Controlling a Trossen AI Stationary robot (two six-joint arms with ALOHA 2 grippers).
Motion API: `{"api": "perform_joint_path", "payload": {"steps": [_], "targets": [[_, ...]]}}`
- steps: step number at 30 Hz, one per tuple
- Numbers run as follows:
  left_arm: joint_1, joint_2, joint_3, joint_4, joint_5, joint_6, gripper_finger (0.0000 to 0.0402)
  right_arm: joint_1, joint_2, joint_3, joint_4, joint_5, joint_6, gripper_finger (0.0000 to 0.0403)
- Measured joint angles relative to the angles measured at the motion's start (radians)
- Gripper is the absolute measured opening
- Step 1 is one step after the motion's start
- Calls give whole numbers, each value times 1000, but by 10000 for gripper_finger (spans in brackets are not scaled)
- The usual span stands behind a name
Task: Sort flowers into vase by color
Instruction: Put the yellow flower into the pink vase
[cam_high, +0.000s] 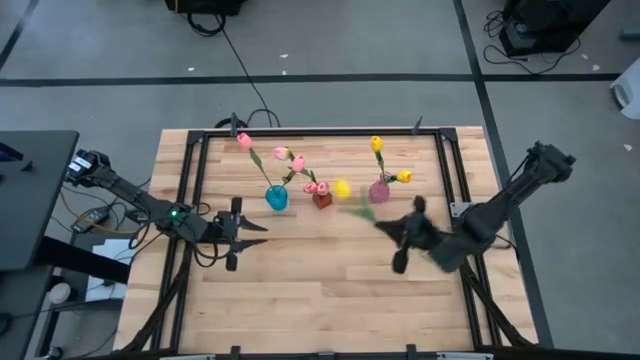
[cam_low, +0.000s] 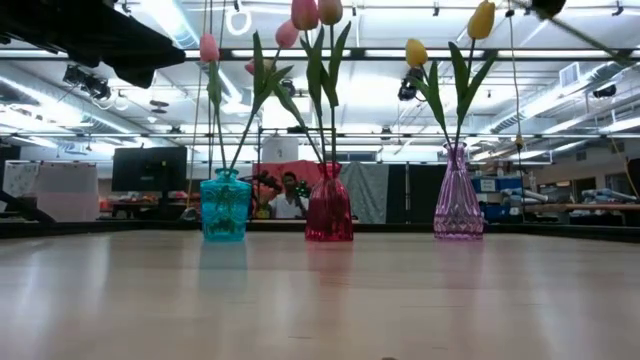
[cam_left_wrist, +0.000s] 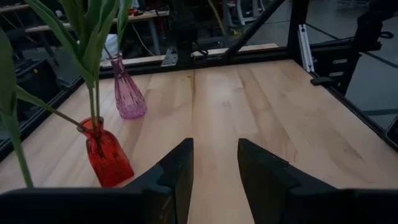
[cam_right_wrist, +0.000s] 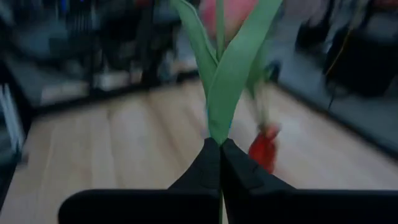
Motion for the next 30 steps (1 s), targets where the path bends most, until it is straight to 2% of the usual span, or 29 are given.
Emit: {"api": "perform_joint_path", "payload": {"steps": [3, 9, 14, 18, 21, 24, 27, 30], "targets": [[0, 0, 0, 0, -6, 1, 131, 30, -107, -46, 76, 111, -96, 8], [0, 0, 0, -1, -6, 3, 131, 38, -278, -70, 87, 272, -257, 9], [0, 0, 0, 0, -6, 3, 131, 0, -397, -71, 85, 330, -378, 9], [0, 0, 0, 2, -9, 3, 131, -75, -469, -71, 56, 352, -415, 9], [0, 0, 0, 6, -20, 3, 131, -165, -507, -77, 10, 265, -378, 9], [0, 0, 0, 7, -28, 6, 131, -269, -543, -134, 46, 154, -375, 8], [0, 0, 0, 9, -33, 12, 131, -373, -586, -224, 142, 48, -394, 8], [0, 0, 0, 9, -34, 26, 131, -475, -636, -330, 314, -89, -438, 8]]}}
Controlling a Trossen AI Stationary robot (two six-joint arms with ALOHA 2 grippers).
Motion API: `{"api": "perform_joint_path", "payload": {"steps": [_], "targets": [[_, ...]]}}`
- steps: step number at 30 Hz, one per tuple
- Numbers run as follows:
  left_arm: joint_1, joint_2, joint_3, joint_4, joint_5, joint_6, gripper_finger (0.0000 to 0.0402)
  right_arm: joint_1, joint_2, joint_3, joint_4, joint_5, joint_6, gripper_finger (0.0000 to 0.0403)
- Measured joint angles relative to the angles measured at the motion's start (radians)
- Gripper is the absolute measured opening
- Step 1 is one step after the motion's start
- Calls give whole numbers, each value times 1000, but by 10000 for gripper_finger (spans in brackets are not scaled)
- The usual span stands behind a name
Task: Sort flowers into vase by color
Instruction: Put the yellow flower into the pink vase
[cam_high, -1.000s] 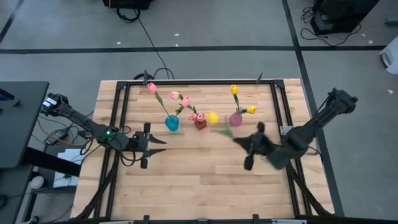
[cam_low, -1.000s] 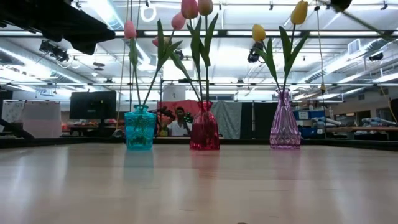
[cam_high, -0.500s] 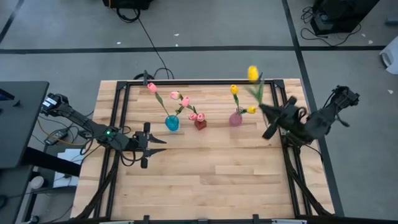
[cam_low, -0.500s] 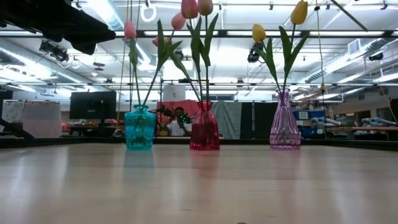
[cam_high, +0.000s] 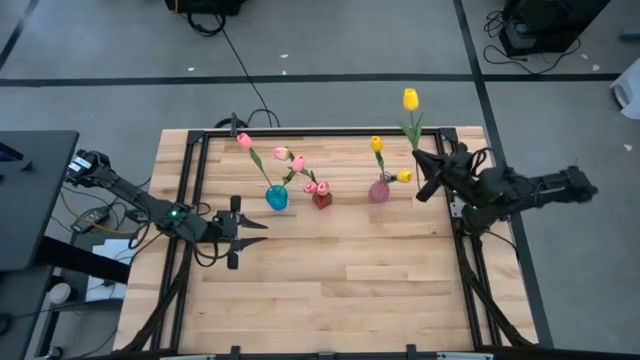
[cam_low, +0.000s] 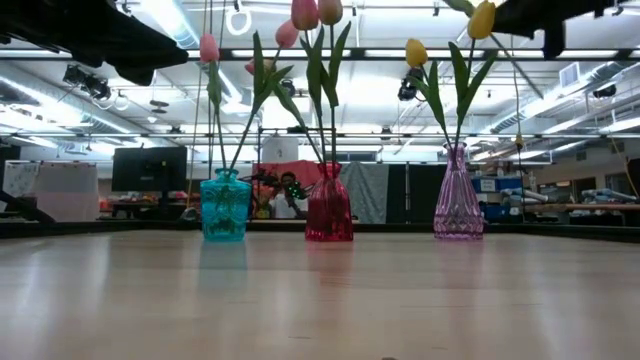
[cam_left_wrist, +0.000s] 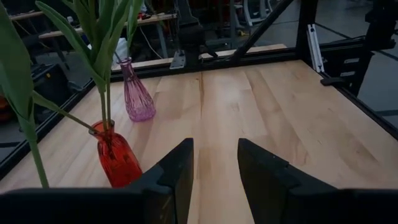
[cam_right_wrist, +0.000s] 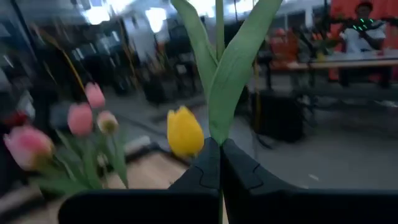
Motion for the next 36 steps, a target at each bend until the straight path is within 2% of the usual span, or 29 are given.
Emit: {"api": "perform_joint_path", "payload": {"steps": [3, 9, 14, 17, 25, 28, 36], "targets": [[0, 0, 0, 0, -1, 4, 131, -103, -37, -89, 163, -132, -32, 8], [0, 0, 0, -1, -27, 37, 131, -294, -65, -176, 291, -326, -17, 8], [0, 0, 0, 0, -59, 55, 131, -433, -25, -203, 372, -484, 46, 7], [0, 0, 0, 12, -60, 54, 131, -498, 22, -227, 446, -523, 63, 7], [0, 0, 0, 33, -60, 55, 131, -614, 219, -304, 810, -646, 86, 7], [0, 0, 0, 33, -60, 52, 131, -627, 285, -306, 917, -689, 94, 7], [0, 0, 0, 33, -60, 50, 131, -629, 436, -306, 1082, -692, 77, 7]]}}
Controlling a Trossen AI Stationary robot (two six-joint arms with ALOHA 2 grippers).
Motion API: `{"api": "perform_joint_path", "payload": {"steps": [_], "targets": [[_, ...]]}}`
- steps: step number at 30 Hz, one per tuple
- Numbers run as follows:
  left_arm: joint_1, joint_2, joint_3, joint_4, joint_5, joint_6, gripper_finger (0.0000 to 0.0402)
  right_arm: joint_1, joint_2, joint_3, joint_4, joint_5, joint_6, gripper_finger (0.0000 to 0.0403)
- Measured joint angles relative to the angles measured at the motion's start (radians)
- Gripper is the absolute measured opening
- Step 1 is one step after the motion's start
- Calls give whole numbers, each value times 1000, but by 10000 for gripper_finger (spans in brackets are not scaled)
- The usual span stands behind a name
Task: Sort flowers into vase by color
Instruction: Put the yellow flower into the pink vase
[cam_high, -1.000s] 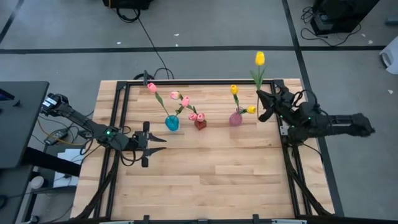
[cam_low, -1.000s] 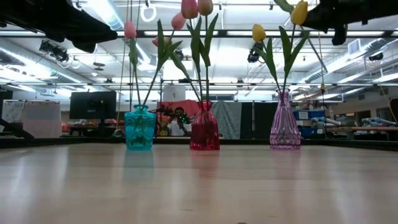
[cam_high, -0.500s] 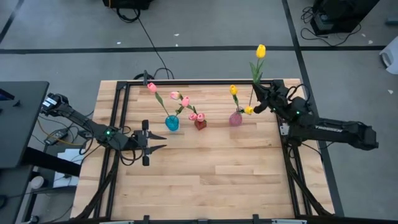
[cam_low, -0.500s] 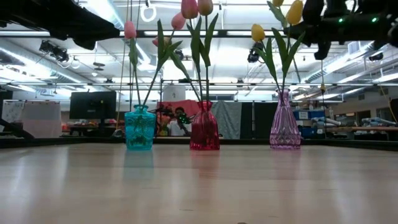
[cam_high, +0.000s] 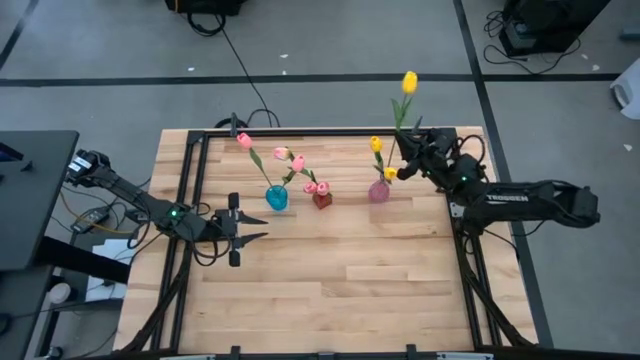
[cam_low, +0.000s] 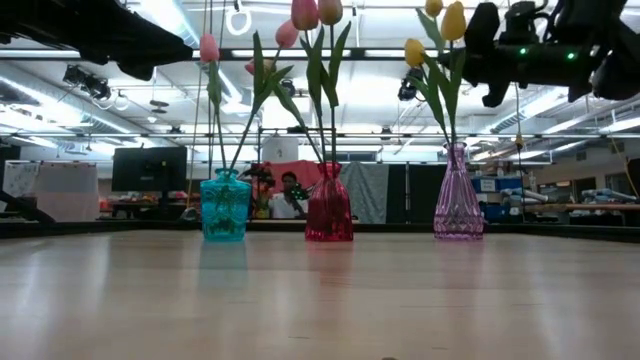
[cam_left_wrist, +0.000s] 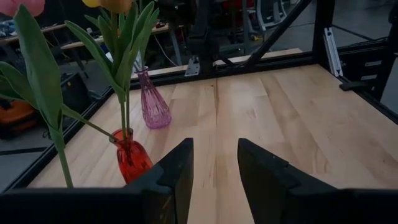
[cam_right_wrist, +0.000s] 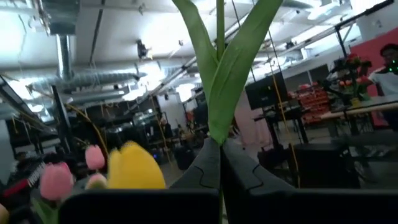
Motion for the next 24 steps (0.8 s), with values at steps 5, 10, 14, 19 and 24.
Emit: {"api": "perform_joint_path", "payload": {"steps": [5, 10, 14, 19, 24], "targets": [[0, 0, 0, 0, 0, -1, 131, 0, 62, 0, 28, -24, -19, 8], [0, 0, 0, -1, 0, -15, 131, 0, 82, 0, 28, -98, -38, 8], [0, 0, 0, -2, 0, -19, 131, 0, 79, 0, 25, -208, -63, 8], [0, 0, 0, -2, 0, -23, 131, 1, 60, -1, -62, -281, -74, 8], [0, 0, 0, -3, 0, -29, 131, 1, 10, -40, -105, -285, -81, 12]]}}
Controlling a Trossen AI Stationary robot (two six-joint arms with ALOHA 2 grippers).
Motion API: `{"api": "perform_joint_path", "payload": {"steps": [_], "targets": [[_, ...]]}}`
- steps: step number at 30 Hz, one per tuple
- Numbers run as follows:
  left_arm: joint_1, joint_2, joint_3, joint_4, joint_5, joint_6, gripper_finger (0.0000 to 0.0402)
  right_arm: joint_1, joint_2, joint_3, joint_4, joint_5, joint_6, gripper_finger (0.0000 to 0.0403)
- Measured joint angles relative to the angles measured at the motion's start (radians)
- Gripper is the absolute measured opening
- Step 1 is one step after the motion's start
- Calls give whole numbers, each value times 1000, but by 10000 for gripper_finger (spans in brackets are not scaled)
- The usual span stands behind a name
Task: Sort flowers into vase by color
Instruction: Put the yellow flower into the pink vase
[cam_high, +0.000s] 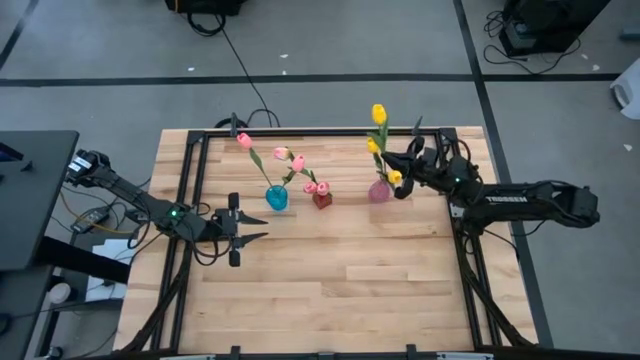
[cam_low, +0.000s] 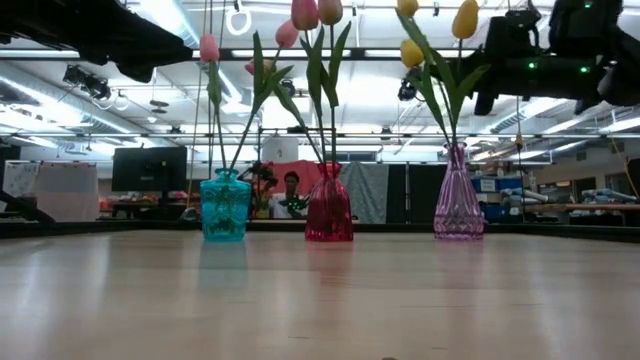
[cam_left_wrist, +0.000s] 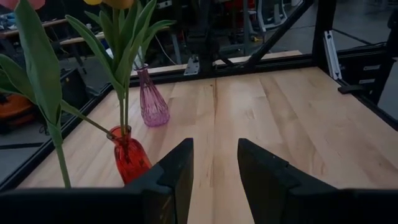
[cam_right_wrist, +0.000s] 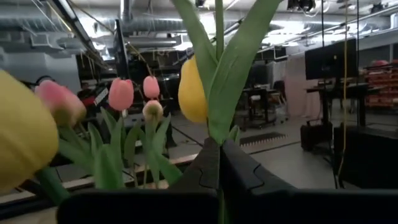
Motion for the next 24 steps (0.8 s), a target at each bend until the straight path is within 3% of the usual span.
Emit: {"api": "perform_joint_path", "payload": {"steps": [12, 17, 24], "targets": [[0, 0, 0, 0, 0, -15, 131, 0, -181, -180, -4, 8, 16, 39], [0, 0, 0, 0, 0, -18, 131, 11, -203, -183, -88, 8, 28, 44], [0, 0, 0, 0, 0, -18, 131, 13, -202, -183, -118, 6, 63, 100]]}}
